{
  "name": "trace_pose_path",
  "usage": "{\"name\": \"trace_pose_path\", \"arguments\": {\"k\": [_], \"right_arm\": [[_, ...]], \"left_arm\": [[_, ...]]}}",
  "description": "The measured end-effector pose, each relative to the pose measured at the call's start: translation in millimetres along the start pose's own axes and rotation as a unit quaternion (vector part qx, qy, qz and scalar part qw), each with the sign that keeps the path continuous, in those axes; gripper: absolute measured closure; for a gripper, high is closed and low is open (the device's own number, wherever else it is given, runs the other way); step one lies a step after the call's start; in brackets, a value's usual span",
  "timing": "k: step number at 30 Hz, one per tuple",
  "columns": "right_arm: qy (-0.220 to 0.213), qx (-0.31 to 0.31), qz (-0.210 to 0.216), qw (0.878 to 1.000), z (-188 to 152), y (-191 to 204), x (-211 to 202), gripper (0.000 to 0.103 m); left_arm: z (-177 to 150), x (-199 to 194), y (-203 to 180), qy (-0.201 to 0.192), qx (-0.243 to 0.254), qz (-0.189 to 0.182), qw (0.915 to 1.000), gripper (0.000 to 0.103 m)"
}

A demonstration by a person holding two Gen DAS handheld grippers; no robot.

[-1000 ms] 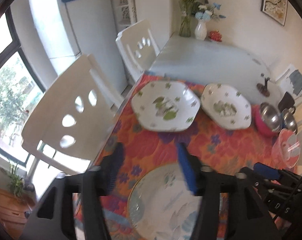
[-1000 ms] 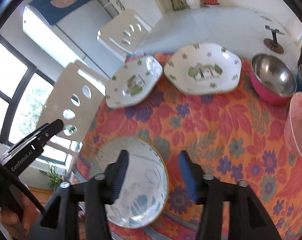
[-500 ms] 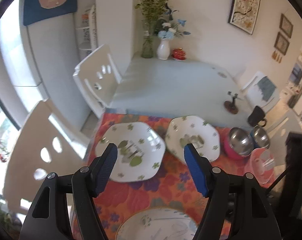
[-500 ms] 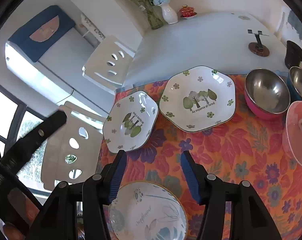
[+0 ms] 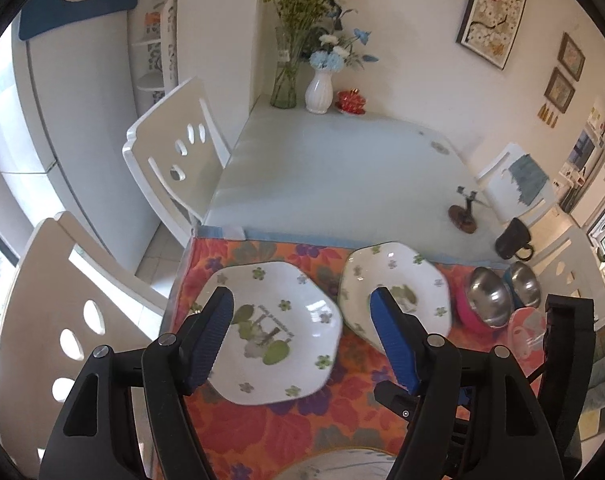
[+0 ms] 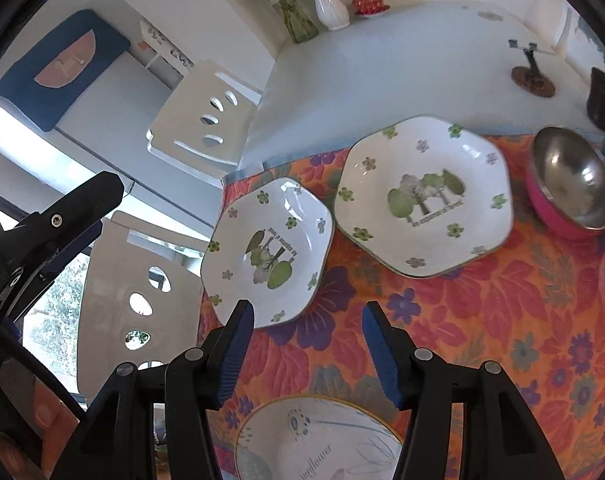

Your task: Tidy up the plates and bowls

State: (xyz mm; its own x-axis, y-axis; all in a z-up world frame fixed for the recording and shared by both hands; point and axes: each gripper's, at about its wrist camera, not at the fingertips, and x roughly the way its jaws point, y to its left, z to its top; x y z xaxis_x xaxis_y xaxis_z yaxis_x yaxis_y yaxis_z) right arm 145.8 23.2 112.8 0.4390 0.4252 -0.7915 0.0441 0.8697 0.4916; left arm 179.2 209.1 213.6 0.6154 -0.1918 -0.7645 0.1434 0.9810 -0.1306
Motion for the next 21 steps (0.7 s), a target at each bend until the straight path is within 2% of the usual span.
{"name": "trace_pose_path", "arguments": {"k": [4,5,7,9,11,15,21], "right_arm": [[0.024,0.006,-0.003,1.0,4.7,1.5,33.3,0.049],[0.029,0.008,-0.006,1.0,5.4,0.9,40.4,0.049],[0.042,0.011,-0.01,0.999,5.7,-0.4,56.7,0.049],[0.052,0.01,-0.021,0.998,7.1,-1.9,72.2,0.049],[0.062,0.004,-0.029,0.998,9.3,-1.1,85.1,0.049],[0.072,-0.002,-0.034,0.997,14.6,-1.8,100.2,0.049],[0.09,0.0,-0.041,0.995,17.2,-6.3,122.8,0.049]], "left_arm": [[-11.7,40.6,35.4,0.035,0.001,0.023,0.9991,0.028],[-14.2,49.3,43.3,0.044,0.0,0.045,0.998,0.028],[-20.2,71.7,62.2,0.057,0.013,0.111,0.9921,0.028],[-19.9,84.3,76.0,0.069,0.012,0.134,0.9885,0.029],[-16.4,87.4,87.6,0.069,-0.008,0.131,0.989,0.029],[-14.0,92.2,92.1,0.065,-0.012,0.135,0.9887,0.028],[-24.9,126.3,100.8,0.096,-0.011,0.12,0.988,0.028]]}}
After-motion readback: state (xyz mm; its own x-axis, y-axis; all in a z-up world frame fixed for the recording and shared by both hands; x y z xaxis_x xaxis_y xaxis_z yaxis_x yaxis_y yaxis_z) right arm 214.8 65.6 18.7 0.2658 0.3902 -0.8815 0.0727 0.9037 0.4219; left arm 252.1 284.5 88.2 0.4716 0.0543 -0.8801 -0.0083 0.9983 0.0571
